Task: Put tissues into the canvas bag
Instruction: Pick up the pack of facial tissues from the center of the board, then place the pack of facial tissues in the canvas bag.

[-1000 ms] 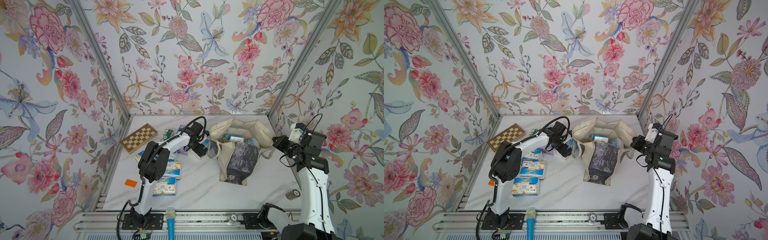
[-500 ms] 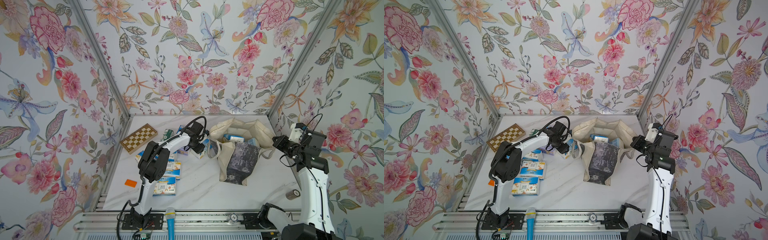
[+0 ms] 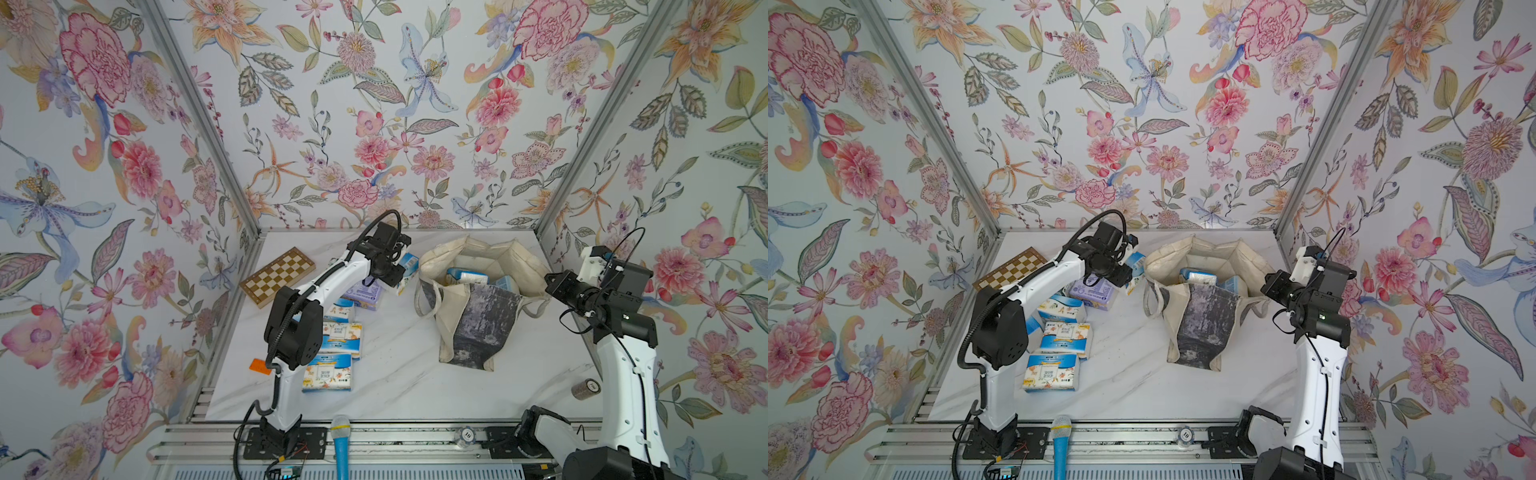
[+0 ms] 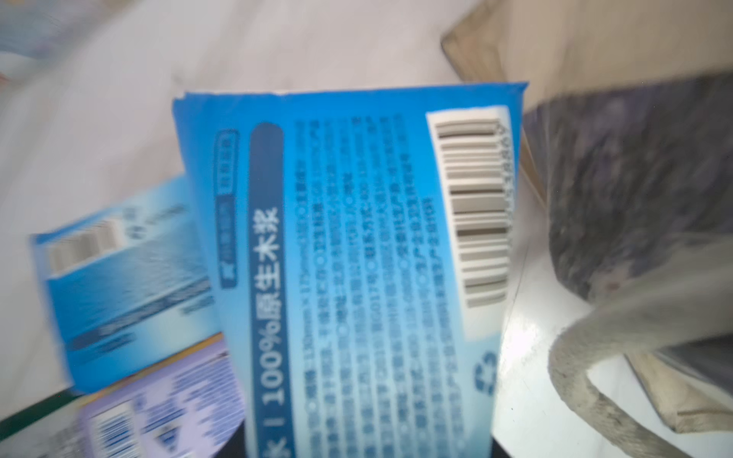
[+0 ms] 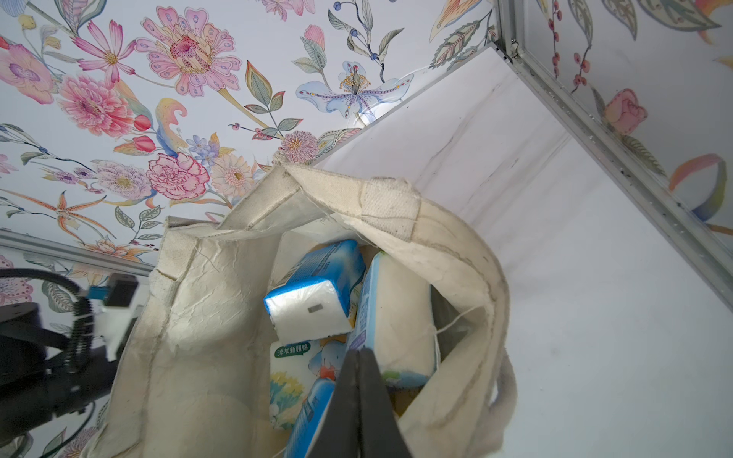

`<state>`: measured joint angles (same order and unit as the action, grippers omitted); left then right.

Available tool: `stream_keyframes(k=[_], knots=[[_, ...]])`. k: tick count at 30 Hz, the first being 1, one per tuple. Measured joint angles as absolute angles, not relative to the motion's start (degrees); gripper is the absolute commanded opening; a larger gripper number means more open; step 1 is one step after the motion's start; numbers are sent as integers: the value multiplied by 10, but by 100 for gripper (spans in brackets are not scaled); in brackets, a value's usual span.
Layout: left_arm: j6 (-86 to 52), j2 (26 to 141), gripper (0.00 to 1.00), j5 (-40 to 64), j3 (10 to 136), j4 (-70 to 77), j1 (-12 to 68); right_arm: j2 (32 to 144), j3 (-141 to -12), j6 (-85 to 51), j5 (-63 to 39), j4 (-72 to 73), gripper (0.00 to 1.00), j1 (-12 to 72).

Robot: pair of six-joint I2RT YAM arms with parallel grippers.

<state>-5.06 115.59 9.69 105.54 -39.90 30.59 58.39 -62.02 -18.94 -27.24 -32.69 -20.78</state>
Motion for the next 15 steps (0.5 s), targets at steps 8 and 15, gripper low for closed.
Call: stream_keyframes(k=[8,15], knots=[[-73,1114,47,59,1208,-412,288,583,-618,-189,-273,-322,5,-207],[-78,1117,47,140,1286,-407,324,580,-618,-189,-277,-322,5,-202]])
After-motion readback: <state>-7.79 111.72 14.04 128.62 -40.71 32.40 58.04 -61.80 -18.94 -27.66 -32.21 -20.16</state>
